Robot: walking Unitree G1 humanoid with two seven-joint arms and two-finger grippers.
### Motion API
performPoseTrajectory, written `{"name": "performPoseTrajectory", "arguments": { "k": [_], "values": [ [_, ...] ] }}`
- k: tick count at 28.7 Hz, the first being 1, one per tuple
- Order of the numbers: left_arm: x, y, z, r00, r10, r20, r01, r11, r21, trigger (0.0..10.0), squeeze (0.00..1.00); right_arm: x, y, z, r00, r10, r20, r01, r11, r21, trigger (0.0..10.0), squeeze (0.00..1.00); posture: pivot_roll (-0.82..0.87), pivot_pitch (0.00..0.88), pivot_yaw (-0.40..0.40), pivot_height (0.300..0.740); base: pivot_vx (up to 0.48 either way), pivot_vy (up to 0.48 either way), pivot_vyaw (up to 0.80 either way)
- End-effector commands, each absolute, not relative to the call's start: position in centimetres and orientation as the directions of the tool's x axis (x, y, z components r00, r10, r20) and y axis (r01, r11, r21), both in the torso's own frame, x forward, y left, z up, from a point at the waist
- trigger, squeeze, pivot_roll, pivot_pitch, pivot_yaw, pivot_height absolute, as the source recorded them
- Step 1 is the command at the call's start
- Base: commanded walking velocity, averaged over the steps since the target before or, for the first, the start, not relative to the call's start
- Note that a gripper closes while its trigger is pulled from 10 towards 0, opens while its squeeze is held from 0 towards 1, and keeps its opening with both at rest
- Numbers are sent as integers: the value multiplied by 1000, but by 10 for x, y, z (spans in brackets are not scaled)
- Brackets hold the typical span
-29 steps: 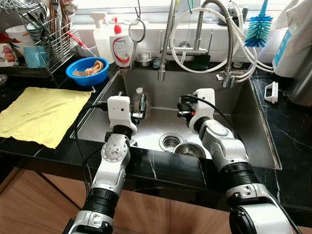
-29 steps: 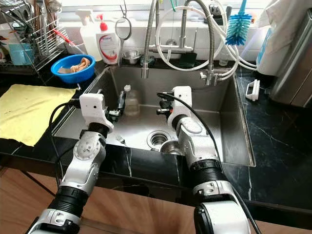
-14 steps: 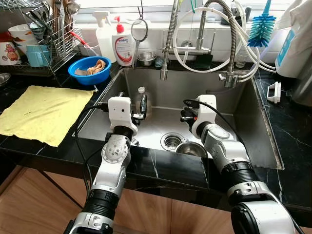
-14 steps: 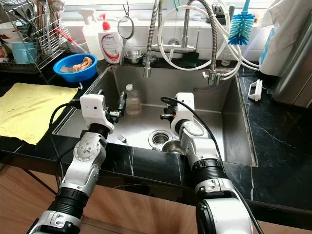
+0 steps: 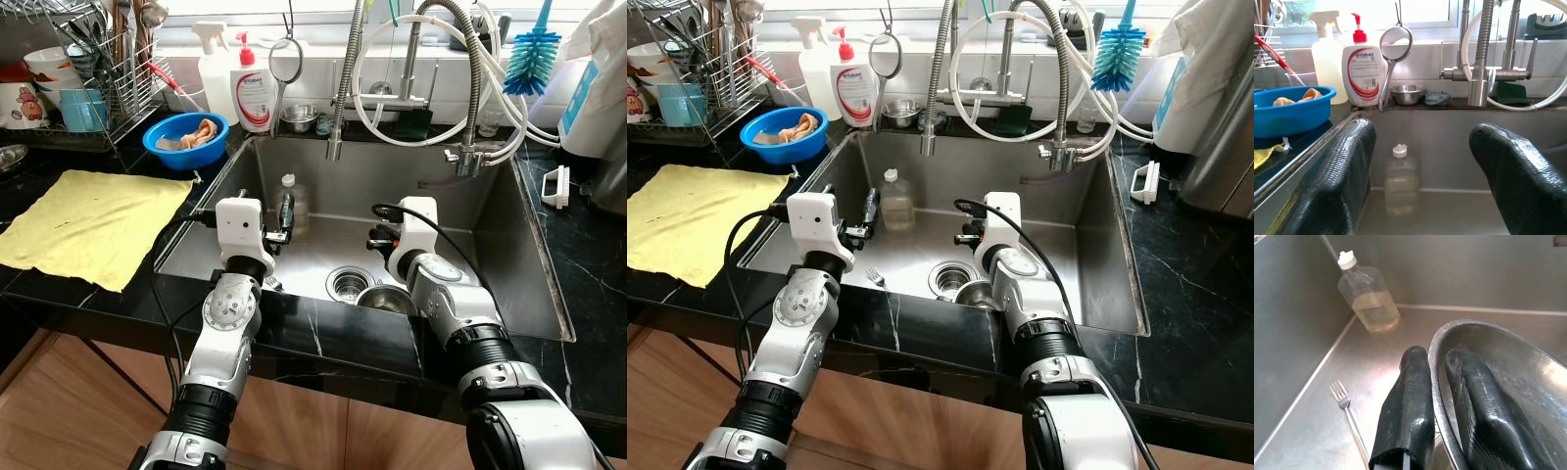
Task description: Kitchen organization
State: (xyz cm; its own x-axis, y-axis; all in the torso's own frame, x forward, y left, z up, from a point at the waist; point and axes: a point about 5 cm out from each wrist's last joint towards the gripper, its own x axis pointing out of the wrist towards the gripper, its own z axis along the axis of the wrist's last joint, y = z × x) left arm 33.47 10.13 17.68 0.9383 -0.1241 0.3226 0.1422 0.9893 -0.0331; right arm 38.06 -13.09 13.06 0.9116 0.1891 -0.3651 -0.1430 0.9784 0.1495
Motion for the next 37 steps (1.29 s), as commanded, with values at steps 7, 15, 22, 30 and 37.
{"name": "performPoseTrajectory", "arguments": {
  "k": [7,15,22,30,37],
  "values": [
    [334,101,180,935,-138,328,153,988,-21,10000,0,386,-129,139,920,181,-347,-133,978,158,10000,376,-202,0,74,740,0,0,0],
    [335,102,179,936,-141,322,155,988,-18,10000,0,386,-127,140,921,184,-344,-134,977,164,10000,1000,-203,0,76,740,0,0,0],
    [335,102,179,936,-145,321,158,987,-16,10000,0,387,-128,140,923,178,-341,-128,978,164,10000,1000,-203,0,79,740,0,0,0],
    [336,102,181,935,-145,324,158,987,-13,10000,0,389,-132,150,955,136,-265,-110,988,112,10000,627,-205,0,88,740,0,0,0],
    [336,107,180,936,-112,334,124,992,-13,10000,0,381,-131,195,995,88,45,-89,996,16,10000,0,-226,0,103,740,0,0,0]
  ]
}}
